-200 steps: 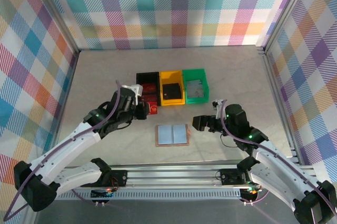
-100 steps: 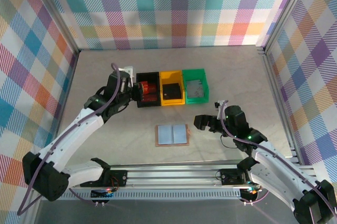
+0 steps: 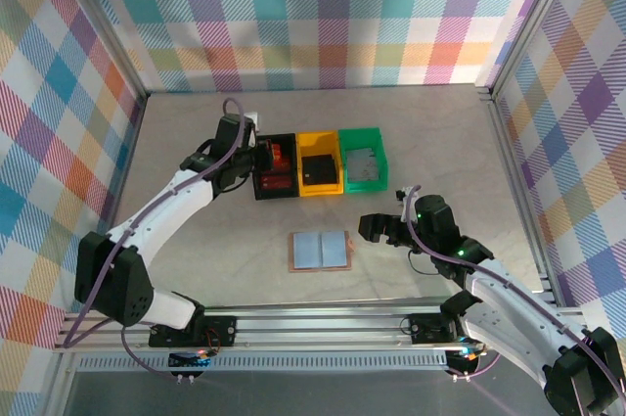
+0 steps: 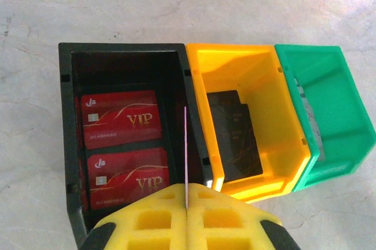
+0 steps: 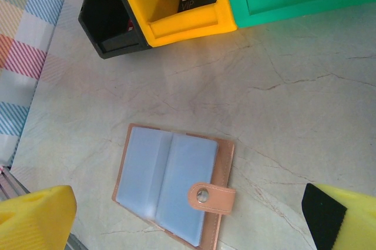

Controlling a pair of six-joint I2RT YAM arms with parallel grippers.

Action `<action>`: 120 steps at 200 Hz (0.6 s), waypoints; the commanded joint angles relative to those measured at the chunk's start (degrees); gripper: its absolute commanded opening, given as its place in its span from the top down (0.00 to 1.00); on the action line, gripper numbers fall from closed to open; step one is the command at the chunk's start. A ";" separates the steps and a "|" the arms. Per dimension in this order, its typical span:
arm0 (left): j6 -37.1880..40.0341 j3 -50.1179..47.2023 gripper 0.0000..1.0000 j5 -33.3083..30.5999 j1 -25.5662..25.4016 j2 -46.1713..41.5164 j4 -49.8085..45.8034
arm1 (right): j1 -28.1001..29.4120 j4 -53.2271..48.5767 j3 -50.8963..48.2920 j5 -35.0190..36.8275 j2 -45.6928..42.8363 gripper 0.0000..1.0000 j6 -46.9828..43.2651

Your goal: Take the credit cards out of the card holder

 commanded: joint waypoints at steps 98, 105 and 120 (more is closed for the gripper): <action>-0.21 6.84 1.00 -4.81 1.31 13.84 0.72 | -0.31 3.61 -1.20 -2.94 0.47 0.01 0.39; -0.46 6.92 1.00 -4.35 1.46 14.50 1.08 | -0.31 3.74 -1.20 -3.02 0.57 0.01 0.37; -0.70 6.97 1.00 -3.02 1.62 15.69 2.01 | -0.31 3.73 -1.12 -3.25 0.77 0.01 0.30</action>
